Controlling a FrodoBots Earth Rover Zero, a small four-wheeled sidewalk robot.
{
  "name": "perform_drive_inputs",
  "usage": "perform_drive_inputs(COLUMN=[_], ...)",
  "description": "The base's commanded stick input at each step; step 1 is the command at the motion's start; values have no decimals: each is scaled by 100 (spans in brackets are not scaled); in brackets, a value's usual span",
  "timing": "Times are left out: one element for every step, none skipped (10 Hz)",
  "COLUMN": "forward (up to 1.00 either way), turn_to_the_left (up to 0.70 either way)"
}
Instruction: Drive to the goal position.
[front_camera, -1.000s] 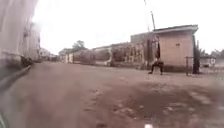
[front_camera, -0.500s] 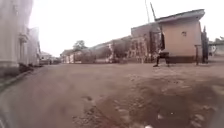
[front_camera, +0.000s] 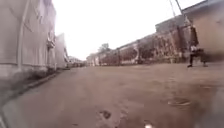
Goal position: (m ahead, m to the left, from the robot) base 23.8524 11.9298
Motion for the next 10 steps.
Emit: perform_drive_inputs(forward=[100,100,100,100,100,100,100,100,100,100], turn_to_the_left=[0,0,0,0,0,0,0,0,0,0])
